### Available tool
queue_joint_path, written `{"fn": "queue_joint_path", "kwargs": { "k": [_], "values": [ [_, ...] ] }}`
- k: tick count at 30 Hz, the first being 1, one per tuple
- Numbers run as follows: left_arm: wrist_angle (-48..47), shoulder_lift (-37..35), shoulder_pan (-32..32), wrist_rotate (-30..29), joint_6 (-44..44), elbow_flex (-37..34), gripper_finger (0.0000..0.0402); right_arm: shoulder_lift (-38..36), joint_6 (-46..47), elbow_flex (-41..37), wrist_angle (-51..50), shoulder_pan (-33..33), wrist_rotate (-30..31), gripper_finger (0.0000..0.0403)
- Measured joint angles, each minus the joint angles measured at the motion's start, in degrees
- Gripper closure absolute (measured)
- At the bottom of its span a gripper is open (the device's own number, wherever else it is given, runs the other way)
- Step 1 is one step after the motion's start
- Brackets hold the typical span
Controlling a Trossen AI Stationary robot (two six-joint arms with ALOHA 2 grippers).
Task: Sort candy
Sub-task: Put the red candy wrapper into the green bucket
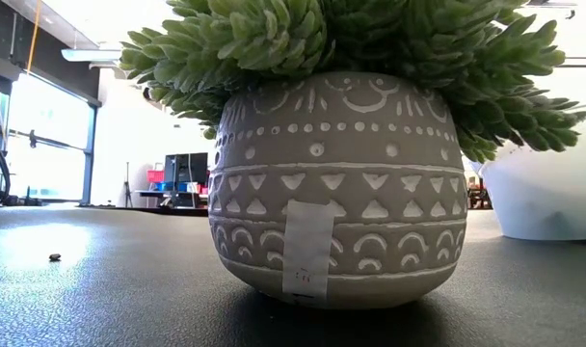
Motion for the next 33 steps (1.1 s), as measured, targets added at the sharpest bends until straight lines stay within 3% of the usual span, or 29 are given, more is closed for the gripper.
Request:
{"fn": "queue_joint_path", "kwargs": {
  "k": [4,8,13,20,27,33],
  "values": [
    [0.2,0.0,0.0,0.0,0.1,0.0,0.0296,0.0,-0.8,0.0,-4.3,-1.6,3.6,0.0270],
    [0.2,0.0,0.3,-0.2,0.1,0.0,0.0296,-0.2,-3.8,0.0,-6.3,-4.9,13.9,0.0269],
    [0.2,0.0,0.8,-0.3,0.1,0.0,0.0296,-1.2,-15.0,0.0,-6.3,-13.1,30.1,0.0269],
    [0.1,0.0,1.0,-0.3,2.1,0.0,0.0296,-1.9,-37.5,0.0,-6.3,-29.9,48.0,0.0269],
    [-0.2,0.0,1.0,-0.3,4.8,0.0,0.0296,-2.0,-53.6,0.0,-6.0,-49.4,49.7,0.0269],
    [-0.6,0.0,1.0,-2.1,11.0,0.0,0.0296,-2.0,-59.7,-2.9,1.6,-62.9,43.9,0.0269]
  ]
}}
